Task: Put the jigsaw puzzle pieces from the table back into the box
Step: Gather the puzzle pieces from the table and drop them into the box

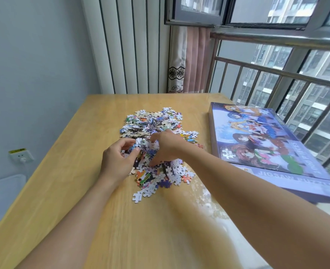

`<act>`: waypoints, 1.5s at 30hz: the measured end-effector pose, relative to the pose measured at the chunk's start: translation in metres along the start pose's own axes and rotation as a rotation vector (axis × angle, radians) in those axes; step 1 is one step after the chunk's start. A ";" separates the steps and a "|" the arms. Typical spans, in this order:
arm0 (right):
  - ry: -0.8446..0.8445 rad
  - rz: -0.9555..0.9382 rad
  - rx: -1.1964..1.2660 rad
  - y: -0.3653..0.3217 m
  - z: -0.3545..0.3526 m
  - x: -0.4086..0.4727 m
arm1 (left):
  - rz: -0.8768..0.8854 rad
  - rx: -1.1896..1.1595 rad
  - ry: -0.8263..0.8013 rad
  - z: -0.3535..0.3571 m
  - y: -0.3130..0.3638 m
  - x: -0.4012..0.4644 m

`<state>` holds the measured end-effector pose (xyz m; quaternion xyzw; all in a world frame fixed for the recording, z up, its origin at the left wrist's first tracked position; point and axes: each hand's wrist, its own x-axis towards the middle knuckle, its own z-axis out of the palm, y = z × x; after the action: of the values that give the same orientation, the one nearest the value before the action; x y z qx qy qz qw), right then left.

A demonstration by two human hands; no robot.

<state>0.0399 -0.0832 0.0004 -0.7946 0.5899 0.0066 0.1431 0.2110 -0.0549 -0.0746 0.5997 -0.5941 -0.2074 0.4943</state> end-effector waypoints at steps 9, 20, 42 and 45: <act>0.154 -0.043 0.081 0.008 -0.008 -0.009 | 0.006 -0.006 0.002 0.000 0.004 0.000; -0.061 0.079 0.256 0.027 -0.010 -0.015 | 0.007 0.021 0.028 0.000 0.004 -0.003; 0.095 0.068 1.114 0.030 -0.002 -0.026 | -0.013 -0.001 0.109 -0.005 0.001 -0.001; 0.095 0.130 1.477 0.039 0.003 -0.031 | 0.093 0.016 0.128 -0.007 0.005 -0.006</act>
<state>-0.0062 -0.0638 -0.0051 -0.4545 0.4921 -0.4179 0.6138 0.2132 -0.0459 -0.0695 0.5877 -0.5902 -0.1408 0.5353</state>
